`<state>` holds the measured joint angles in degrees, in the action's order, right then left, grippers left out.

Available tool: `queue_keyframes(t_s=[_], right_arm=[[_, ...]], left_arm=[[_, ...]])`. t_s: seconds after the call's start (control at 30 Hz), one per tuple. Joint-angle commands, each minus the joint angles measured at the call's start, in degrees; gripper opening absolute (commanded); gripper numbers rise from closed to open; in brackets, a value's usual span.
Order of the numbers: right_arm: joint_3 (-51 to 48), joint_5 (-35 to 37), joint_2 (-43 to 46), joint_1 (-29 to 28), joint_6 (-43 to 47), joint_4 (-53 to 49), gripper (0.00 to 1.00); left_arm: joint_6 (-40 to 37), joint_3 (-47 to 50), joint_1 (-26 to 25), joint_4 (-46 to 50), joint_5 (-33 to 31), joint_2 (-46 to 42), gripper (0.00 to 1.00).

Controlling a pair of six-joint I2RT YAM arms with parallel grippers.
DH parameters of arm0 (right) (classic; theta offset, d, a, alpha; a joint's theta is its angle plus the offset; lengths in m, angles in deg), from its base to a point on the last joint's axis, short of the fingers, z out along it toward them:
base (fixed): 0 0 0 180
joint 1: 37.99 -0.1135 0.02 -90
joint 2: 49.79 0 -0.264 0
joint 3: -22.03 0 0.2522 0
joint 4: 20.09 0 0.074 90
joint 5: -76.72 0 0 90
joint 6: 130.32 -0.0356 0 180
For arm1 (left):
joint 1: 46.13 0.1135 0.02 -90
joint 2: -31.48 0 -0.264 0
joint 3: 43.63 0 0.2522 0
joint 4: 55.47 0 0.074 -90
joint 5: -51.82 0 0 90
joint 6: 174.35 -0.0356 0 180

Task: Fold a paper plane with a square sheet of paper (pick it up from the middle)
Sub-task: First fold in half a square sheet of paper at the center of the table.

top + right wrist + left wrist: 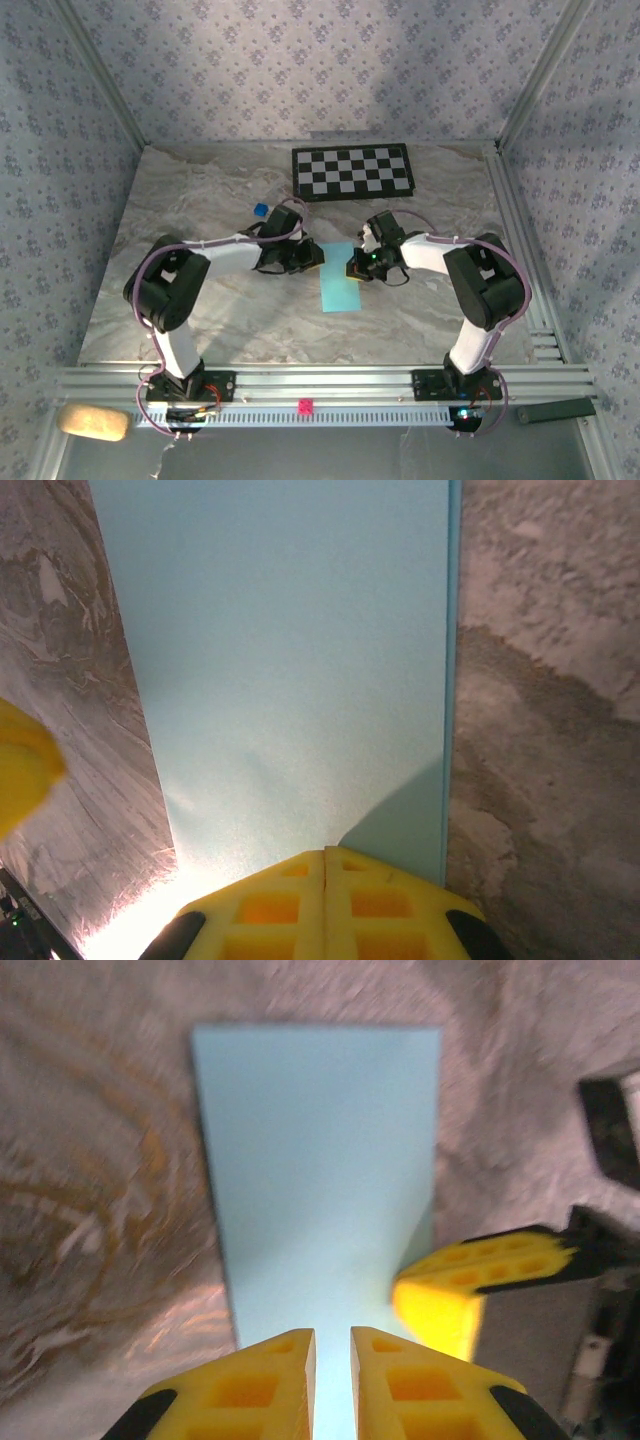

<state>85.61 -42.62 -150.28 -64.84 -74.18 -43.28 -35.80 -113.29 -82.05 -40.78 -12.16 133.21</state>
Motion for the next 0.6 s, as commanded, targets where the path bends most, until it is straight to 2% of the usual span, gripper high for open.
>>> queue_keyframes(t_s=[0.0,0.1,0.17,0.2,0.37,0.57], right_arm=[[-0.32,2.96,-1.09,0.62,0.05,-5.43,0.02],[-1.37,0.72,-0.38,0.72,-0.62,-2.61,0.03],[-2.59,-4.88,-0.12,0.93,-1.64,2.55,0.06],[-2.67,-5.33,0.08,0.92,-3.17,3.6,0.07],[-1.86,-3.73,1.88,1.44,-2.76,0.72,0.09],[-6.14,-4.02,8.42,3.25,-2.79,-1.55,0.15]], left_arm=[[0.25,-2.33,0.68,-1.02,1.8,1.2,0.17],[0.75,-3.25,0.27,-2.59,3.52,3.24,0.17],[0.84,-4.1,-0.01,-2.49,3.77,4.69,0.17],[0.97,-4.55,-0.09,-2.26,3.71,5.46,0.17],[0.79,-6.72,0.21,-0.32,1.08,9.04,0.16],[1.17,-7.12,0.58,1.21,0.46,11.46,0.15]])
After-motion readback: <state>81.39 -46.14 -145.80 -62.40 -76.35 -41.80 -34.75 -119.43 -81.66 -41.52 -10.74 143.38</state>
